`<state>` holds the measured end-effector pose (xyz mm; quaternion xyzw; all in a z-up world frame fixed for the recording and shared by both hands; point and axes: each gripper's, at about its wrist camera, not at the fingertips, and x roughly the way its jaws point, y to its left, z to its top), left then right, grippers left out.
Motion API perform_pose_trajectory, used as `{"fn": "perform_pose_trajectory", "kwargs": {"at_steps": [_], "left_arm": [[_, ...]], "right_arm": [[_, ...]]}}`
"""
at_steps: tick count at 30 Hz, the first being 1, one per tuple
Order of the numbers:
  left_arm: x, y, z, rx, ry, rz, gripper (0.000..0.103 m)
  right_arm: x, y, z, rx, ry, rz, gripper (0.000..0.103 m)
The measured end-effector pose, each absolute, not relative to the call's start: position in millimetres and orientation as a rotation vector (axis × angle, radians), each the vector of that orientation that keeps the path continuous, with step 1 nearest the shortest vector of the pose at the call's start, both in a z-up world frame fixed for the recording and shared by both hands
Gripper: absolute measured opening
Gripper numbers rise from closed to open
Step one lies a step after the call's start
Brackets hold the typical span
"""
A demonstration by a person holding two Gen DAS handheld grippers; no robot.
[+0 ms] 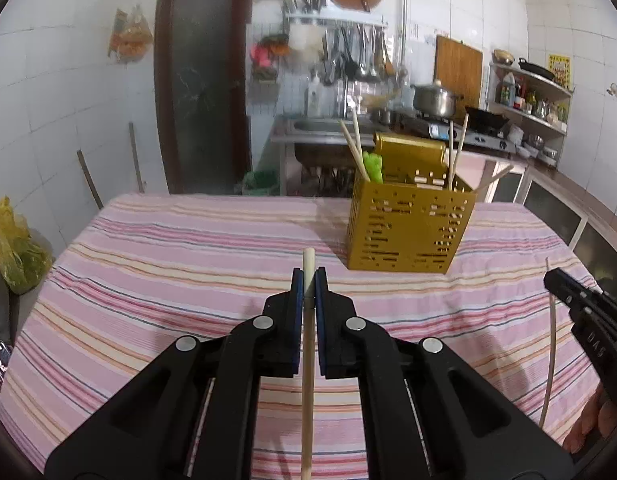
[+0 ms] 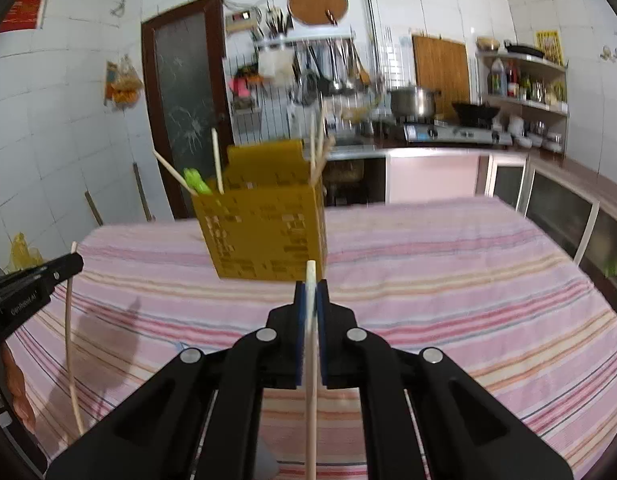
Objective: Organize utensils
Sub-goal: 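Lift both held chopsticks and carry them toward the yellow holder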
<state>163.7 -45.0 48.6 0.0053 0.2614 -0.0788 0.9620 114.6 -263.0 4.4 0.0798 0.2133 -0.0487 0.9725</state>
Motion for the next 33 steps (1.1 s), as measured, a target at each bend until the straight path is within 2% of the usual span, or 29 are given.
{"fn": "perform_pose_trajectory", "kwargs": {"at_steps": [17,33], "left_arm": [[107.6,-16.0,70.5,-0.021,0.353,-0.122,0.004],[95.4,-1.0,85.5,-0.084,0.258,-0.148,0.004]], "right_arm": [[64.1,-248.4,39.6,0.138,0.205,-0.101,0.006],[51.9,-246.0,42.6,0.144,0.108,-0.123,0.006]]}}
